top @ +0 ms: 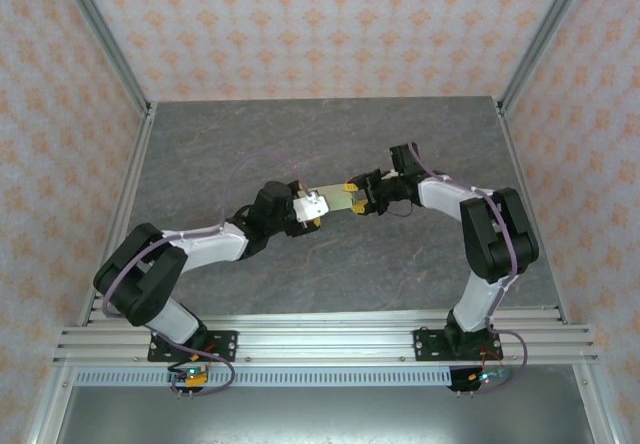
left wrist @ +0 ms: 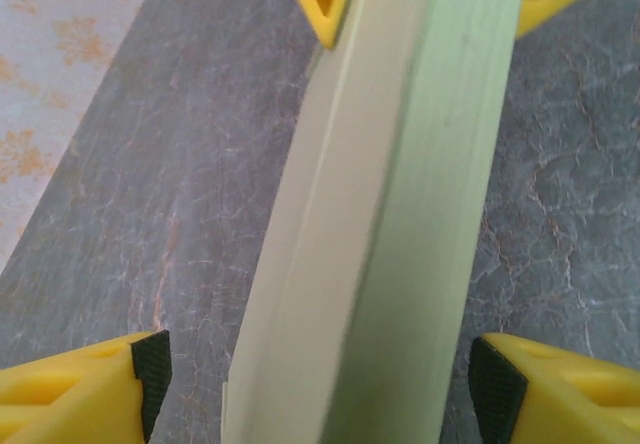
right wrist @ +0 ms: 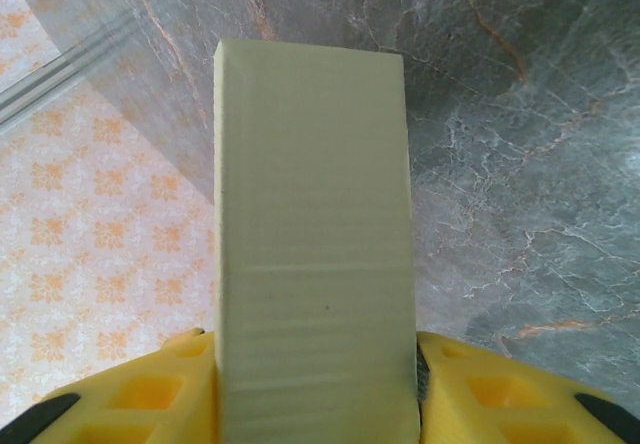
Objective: Fold the paper box
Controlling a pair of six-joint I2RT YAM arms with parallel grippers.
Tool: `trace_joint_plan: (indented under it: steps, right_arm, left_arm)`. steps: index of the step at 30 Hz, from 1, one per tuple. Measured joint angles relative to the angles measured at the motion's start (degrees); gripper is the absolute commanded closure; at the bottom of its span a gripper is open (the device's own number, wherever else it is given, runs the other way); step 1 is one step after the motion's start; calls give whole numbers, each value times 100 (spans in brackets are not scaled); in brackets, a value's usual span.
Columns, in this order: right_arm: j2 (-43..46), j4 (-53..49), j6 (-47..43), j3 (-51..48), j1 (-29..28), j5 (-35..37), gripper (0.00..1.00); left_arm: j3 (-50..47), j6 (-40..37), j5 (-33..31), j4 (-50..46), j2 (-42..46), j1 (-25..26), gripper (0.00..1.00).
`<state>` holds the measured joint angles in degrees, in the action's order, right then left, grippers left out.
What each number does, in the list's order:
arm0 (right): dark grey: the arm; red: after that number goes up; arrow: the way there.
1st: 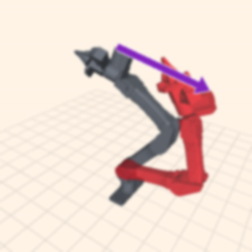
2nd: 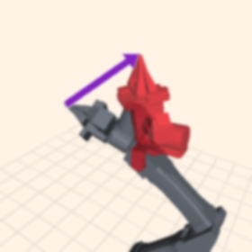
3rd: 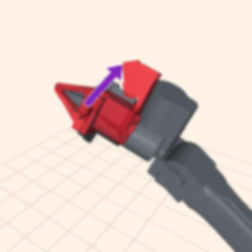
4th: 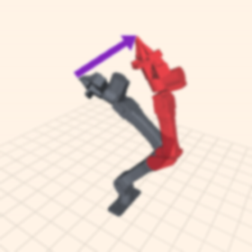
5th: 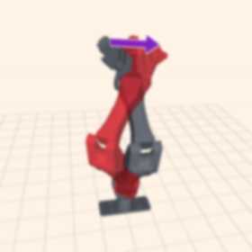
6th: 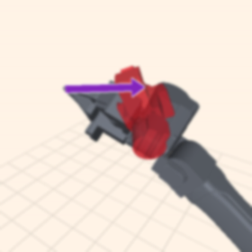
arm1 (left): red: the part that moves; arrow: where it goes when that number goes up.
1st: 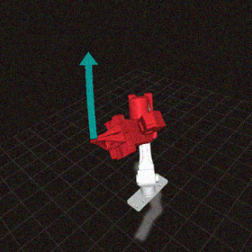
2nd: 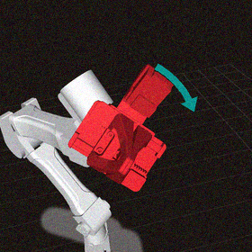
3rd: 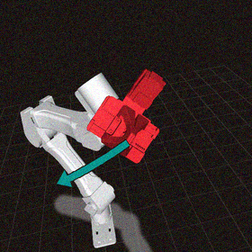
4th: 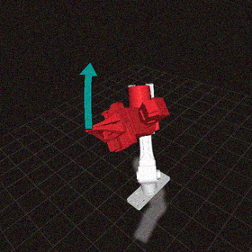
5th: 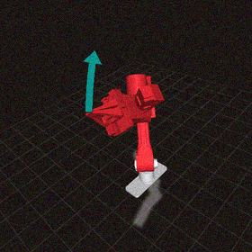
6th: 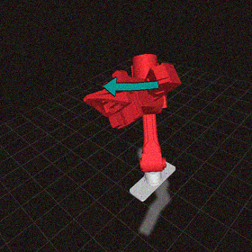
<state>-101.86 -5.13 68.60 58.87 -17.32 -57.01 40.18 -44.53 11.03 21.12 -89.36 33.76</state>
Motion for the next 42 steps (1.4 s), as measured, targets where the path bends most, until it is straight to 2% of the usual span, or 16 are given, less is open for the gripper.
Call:
trace_joint_plan:
  steps: [8,13,16,21,26,30,33,37,39,42]
  right_arm:
    - [61,61,155,-72,22,35,55]
    - [221,116,275,-168,83,144,52]
    - [363,87,271,-221,83,205,44]
    - [813,-645,-225,-144,149,348,30]
    - [1344,-1550,-1130,111,667,573,27]
    - [1991,-1836,-2288,103,901,1121,29]
    - [2632,-1768,-3447,-103,767,1676,30]
    - [3456,-1519,-5040,-678,297,2192,33]
    - [3644,-1318,-5567,-979,57,2330,38]
    - [3657,-944,-6297,-1462,-144,2376,39]
  left_arm:
    - [413,-503,-52,-422,-424,0,51]
    - [673,-730,-74,-588,-564,2,56]
    - [828,-802,2,-837,-562,2,59]
    - [1150,-640,184,-1633,-428,0,59]
    - [1779,-444,496,-2975,-284,0,59]
    - [2424,-389,815,-4070,-267,-15,58]
    - [2892,-417,977,-4896,-284,-52,58]
    - [3285,-577,1084,-5650,-459,-125,58]
    - [3399,-660,1191,-5939,-632,-205,57]
    - [3495,-807,1320,-6220,-911,-317,56]
